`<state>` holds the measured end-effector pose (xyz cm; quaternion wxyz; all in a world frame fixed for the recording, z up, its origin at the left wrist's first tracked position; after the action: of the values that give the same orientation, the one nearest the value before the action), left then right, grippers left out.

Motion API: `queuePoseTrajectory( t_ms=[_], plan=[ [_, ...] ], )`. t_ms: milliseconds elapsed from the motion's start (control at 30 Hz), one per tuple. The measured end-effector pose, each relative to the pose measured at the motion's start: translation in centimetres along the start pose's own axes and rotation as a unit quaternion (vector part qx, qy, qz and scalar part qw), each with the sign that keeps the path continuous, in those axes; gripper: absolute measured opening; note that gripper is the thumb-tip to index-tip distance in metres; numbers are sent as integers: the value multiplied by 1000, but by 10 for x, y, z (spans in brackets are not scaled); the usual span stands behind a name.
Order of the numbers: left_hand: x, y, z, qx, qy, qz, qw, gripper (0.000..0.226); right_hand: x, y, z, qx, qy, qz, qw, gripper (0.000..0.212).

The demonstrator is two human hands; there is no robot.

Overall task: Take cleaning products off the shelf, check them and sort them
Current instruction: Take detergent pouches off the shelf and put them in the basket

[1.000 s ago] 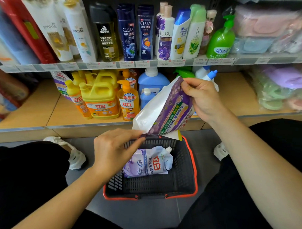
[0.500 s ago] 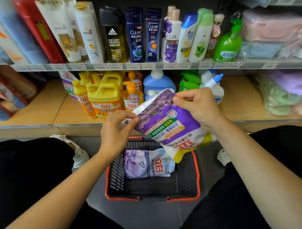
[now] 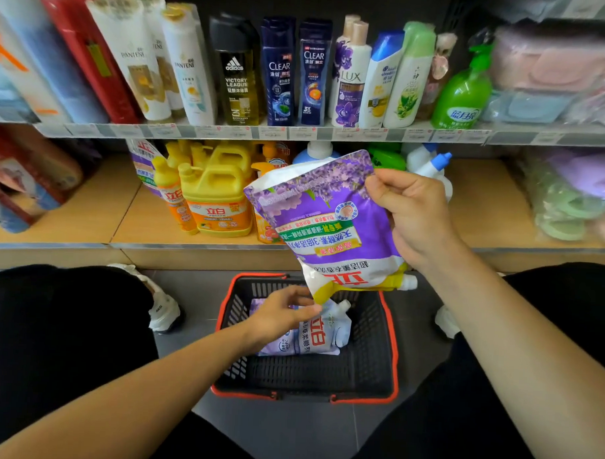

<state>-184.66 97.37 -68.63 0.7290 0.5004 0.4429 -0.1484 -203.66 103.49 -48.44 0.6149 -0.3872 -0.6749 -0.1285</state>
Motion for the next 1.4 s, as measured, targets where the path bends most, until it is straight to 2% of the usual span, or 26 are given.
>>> queuePoseTrajectory(
  t_ms=[67, 167, 300, 400, 700, 867, 1000, 1133, 1200, 1267, 1300, 1400],
  plan=[
    [-9, -6, -7, 12, 44, -20, 999, 23, 0, 0, 4, -12, -19, -5, 1000, 18],
    [-20, -14, -12, 14, 91, -43, 995, 21, 2, -3, 13, -33, -39, -8, 999, 19],
    [-22, -17, -1, -34, 112, -59, 991, 17, 5, -8, 34, -64, -47, -3, 997, 18],
    [-22, -12, 21, -88, 127, -76, 985, 9, 2, -12, 55, -80, -4, -10, 997, 9],
    [-30, 28, 131, -306, 145, -130, 932, 10, -52, -2, 38, 37, 126, -86, 988, 21],
    [-58, 71, 177, -404, 28, -191, 894, 7, -106, 19, 14, 62, 143, -178, 972, 19],
    [-76, 105, 199, -430, 3, -246, 869, 18, -145, 41, -14, 94, 148, -258, 950, 24],
    [-101, 136, 217, -455, -21, -300, 839, 19, -181, 60, -52, 141, 151, -321, 924, 13],
    [-110, 143, 220, -450, -29, -310, 837, 9, -192, 66, -73, 157, 147, -336, 917, 34],
    [-117, 149, 224, -449, -20, -313, 836, 4, -201, 68, -92, 179, 146, -338, 912, 55],
    [-120, 153, 226, -449, -14, -317, 835, 7, -204, 67, -102, 195, 153, -332, 910, 59],
    [-132, 167, 234, -449, -33, -337, 827, 14, -207, 53, -125, 243, 190, -261, 915, 45]
  ],
)
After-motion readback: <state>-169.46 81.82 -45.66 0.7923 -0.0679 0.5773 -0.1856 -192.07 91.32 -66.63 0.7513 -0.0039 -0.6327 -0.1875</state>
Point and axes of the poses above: each hand's wrist, its own y-axis away from the middle knuckle, its own z-axis out of the back of the hand, x = y × z, the point moved 8 cm from there along -y, towards the middle knuckle, and after that the axes turned 11 degrees about z, right-handed, at the moved point
